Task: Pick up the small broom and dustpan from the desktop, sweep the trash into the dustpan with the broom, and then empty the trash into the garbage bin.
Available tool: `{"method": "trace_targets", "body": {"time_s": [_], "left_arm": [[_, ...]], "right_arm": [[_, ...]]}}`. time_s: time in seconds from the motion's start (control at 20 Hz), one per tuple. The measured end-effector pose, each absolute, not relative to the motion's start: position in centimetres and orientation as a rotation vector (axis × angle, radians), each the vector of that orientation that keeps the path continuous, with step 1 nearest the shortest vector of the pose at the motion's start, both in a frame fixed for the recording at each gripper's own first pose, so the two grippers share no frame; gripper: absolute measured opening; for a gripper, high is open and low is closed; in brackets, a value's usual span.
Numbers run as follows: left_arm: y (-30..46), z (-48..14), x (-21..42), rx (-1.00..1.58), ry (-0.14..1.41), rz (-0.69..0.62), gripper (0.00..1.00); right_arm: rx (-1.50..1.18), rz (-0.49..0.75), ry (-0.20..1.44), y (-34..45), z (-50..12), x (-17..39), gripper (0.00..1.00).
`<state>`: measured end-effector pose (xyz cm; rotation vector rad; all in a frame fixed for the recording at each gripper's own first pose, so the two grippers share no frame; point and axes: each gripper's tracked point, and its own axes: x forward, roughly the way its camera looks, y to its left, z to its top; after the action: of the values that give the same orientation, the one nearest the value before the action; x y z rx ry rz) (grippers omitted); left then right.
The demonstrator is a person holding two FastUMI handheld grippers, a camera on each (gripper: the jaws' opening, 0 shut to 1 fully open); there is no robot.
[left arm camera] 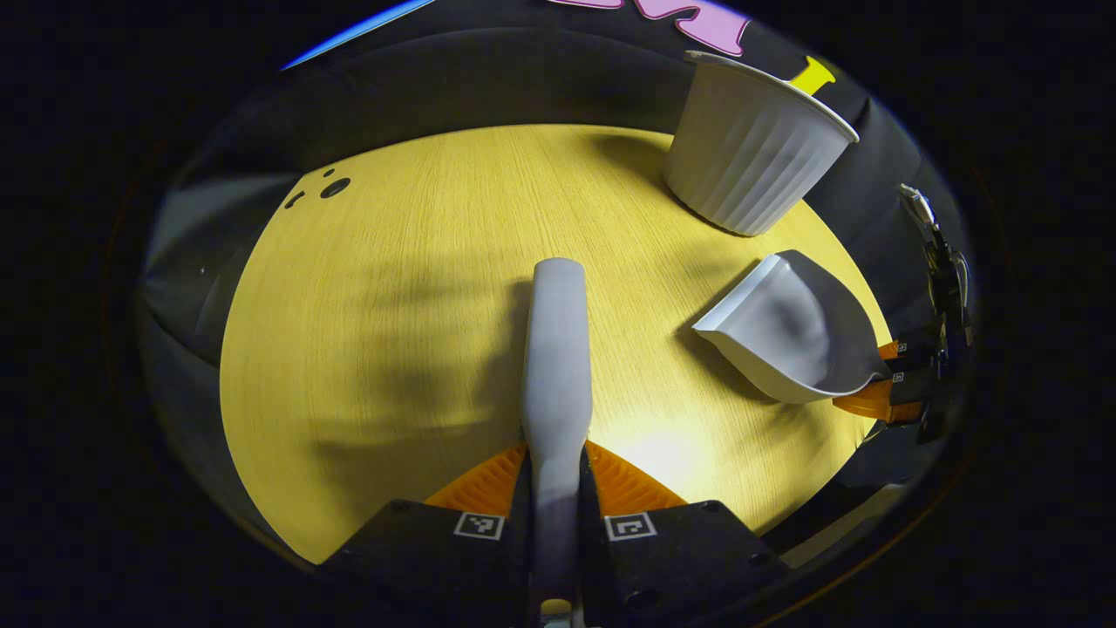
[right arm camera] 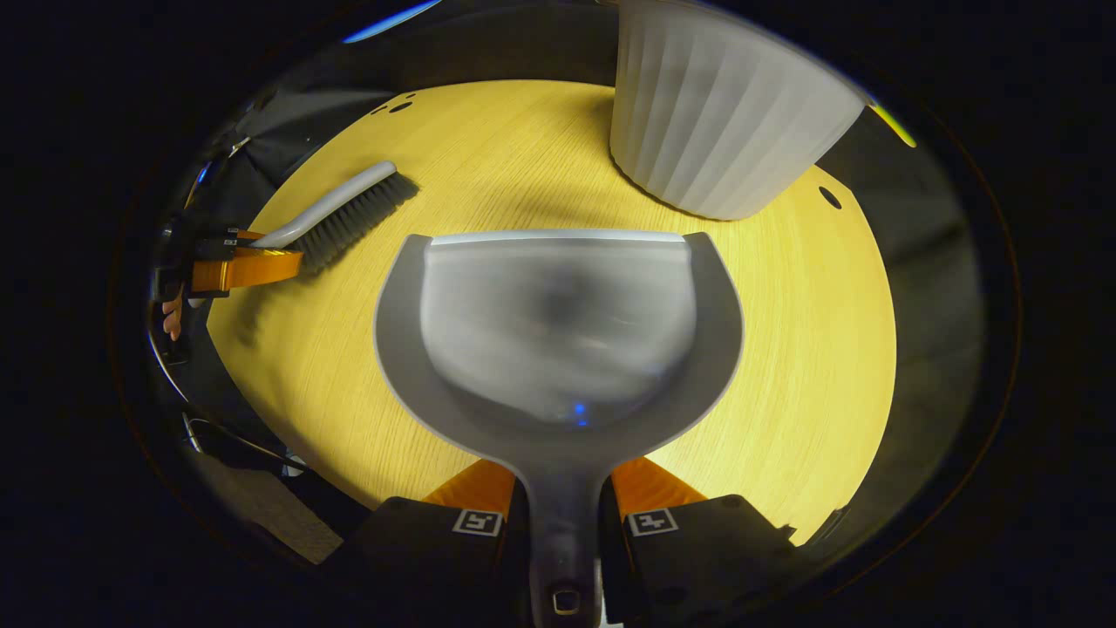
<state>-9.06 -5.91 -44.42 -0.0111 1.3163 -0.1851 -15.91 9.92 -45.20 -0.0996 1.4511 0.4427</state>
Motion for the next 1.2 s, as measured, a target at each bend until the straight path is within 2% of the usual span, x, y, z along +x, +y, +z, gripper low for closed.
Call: {"method": "trace_targets", "body": {"time_s": [0.05, 0.4, 0.5, 0.55, 0.6, 0.65, 0.7, 0.75, 0.8, 0.9, 1.05, 1.1, 1.15, 1.2], "left_arm": [[-5.8, -44.4, -9.0, 0.000, 1.318, -0.181, 0.28], [-5.4, -44.6, -9.5, 0.059, 1.334, -0.168, 0.28], [-5.3, -44.9, -9.7, 0.084, 1.343, -0.162, 0.32], [-5.2, -45.0, -9.8, 0.090, 1.348, -0.161, 0.28], [-5.1, -45.0, -9.9, 0.094, 1.350, -0.159, 0.32], [-5.0, -45.0, -9.8, 0.100, 1.350, -0.155, 0.32], [-4.7, -45.0, -9.8, 0.110, 1.352, -0.149, 0.30], [-4.4, -45.0, -9.8, 0.122, 1.350, -0.144, 0.34], [-4.4, -44.8, -9.7, 0.131, 1.347, -0.148, 0.32], [-4.2, -44.5, -9.4, 0.147, 1.334, -0.156, 0.34], [-4.1, -43.9, -9.4, 0.167, 1.321, -0.163, 0.49], [-4.2, -43.7, -9.3, 0.176, 1.315, -0.164, 0.52], [-4.2, -43.3, -9.3, 0.183, 1.304, -0.165, 0.55], [-4.2, -42.9, -9.2, 0.187, 1.293, -0.164, 0.54]], "right_arm": [[-0.096, 0.442, 1.457, 10.1, -45.3, -16.1, 0.37], [-0.071, 0.436, 1.484, 10.2, -45.2, -16.6, 0.39], [-0.063, 0.434, 1.475, 10.3, -45.1, -16.4, 0.39], [-0.055, 0.433, 1.472, 10.4, -45.1, -16.4, 0.39], [-0.047, 0.435, 1.469, 10.5, -45.1, -16.3, 0.46], [-0.042, 0.436, 1.466, 10.5, -45.0, -16.3, 0.40], [-0.037, 0.437, 1.461, 10.5, -44.9, -16.3, 0.41], [-0.030, 0.435, 1.455, 10.4, -44.7, -16.3, 0.41], [-0.022, 0.433, 1.453, 10.4, -44.2, -16.4, 0.41], [-0.017, 0.415, 1.456, 10.0, -43.4, -16.5, 0.44], [0.023, 0.406, 1.421, 9.7, -41.8, -16.0, 0.47], [0.042, 0.409, 1.395, 9.7, -40.8, -15.5, 0.56], [0.056, 0.419, 1.366, 9.8, -39.8, -15.1, 0.47], [0.063, 0.423, 1.325, 9.9, -38.5, -14.5, 0.48]]}}
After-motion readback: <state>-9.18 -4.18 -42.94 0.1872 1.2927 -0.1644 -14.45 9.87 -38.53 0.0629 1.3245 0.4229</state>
